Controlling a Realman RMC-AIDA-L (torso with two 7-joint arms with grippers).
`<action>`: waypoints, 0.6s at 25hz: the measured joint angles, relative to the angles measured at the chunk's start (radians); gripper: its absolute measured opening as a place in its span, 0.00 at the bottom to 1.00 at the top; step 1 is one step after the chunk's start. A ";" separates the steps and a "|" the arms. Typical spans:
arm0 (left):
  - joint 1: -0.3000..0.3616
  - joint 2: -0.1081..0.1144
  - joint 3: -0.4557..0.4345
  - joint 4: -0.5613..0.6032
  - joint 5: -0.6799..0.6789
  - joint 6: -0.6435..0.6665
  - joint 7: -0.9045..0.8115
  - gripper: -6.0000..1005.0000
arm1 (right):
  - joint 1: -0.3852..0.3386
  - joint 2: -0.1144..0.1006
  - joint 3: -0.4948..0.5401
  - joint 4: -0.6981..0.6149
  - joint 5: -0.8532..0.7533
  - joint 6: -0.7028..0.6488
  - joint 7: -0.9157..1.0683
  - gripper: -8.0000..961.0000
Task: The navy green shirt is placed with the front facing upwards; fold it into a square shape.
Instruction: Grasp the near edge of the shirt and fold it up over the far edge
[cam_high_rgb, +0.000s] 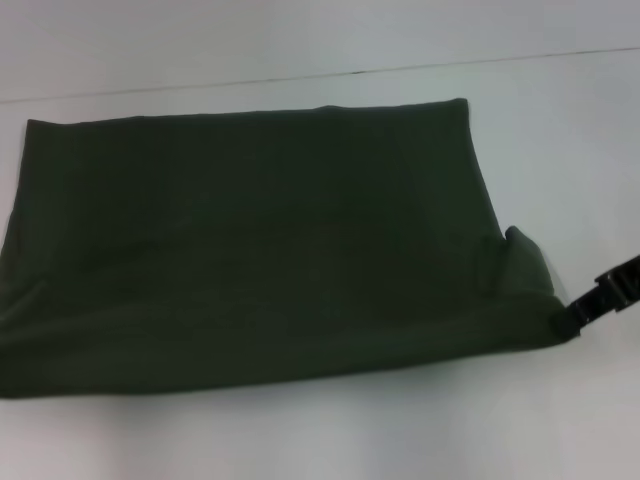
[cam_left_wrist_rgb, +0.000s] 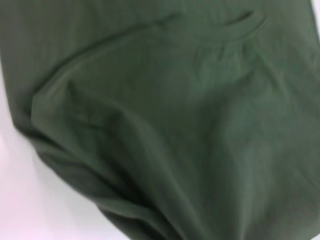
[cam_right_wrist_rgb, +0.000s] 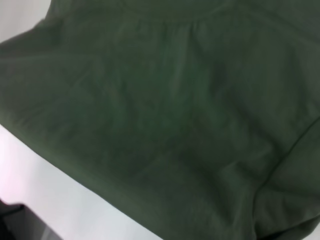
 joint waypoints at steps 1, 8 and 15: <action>0.004 -0.001 0.017 0.002 0.001 0.002 -0.006 0.02 | -0.004 -0.004 -0.021 0.000 0.011 -0.001 0.005 0.03; 0.011 -0.001 0.098 0.018 0.022 0.009 -0.045 0.02 | -0.024 -0.037 -0.130 0.006 0.108 -0.001 0.050 0.03; 0.005 0.006 0.088 0.030 0.016 0.009 -0.031 0.02 | -0.021 -0.055 -0.115 0.007 0.164 0.007 0.054 0.03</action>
